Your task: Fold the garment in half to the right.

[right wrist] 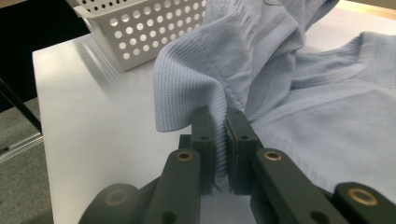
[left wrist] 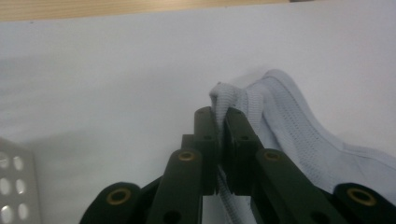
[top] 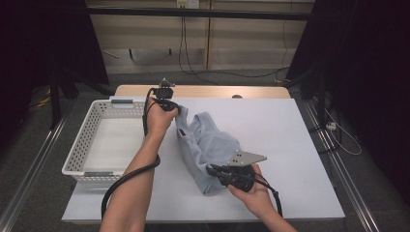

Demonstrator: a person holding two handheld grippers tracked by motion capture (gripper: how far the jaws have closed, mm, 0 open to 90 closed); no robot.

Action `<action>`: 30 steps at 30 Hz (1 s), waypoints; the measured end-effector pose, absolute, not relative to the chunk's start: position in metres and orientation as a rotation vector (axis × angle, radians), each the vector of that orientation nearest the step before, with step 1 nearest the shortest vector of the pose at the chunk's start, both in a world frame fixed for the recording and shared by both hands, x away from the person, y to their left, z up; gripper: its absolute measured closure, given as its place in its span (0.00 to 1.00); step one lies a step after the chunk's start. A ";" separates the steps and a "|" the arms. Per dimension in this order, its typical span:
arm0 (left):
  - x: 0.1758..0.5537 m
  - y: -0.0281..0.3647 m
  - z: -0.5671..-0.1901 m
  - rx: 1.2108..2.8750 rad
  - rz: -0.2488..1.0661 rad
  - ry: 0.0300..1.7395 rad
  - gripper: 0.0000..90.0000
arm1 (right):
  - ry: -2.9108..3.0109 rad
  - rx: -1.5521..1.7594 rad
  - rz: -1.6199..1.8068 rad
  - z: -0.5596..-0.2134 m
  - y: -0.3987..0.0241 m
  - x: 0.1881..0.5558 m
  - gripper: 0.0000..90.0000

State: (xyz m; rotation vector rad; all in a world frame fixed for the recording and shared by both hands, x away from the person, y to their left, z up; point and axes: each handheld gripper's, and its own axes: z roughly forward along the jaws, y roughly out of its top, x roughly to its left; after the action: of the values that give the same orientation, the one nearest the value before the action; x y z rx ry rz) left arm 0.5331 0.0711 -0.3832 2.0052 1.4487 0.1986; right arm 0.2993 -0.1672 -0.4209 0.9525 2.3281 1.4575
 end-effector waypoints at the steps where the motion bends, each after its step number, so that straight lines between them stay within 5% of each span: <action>1: 0.533 0.070 -0.383 2.007 0.195 1.439 0.94 | 2.325 0.952 1.453 -0.420 -0.169 0.299 0.94; 10: 0.532 0.069 -0.383 1.975 0.162 1.366 0.80 | 2.304 0.984 1.388 -0.420 -0.184 0.295 0.94; 21: 0.533 0.072 -0.376 1.968 0.198 1.291 0.40 | 2.277 1.057 1.343 -0.429 -0.207 0.289 0.94; 30: 0.530 0.075 -0.385 2.000 0.205 1.300 0.34 | 2.277 1.074 1.306 -0.436 -0.212 0.286 0.93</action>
State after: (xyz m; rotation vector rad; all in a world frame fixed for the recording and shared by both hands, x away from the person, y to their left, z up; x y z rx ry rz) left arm 0.5301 0.0752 -0.3849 2.0005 1.3002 0.2052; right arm 0.2863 -0.2117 -0.4365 1.0744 2.2765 1.3064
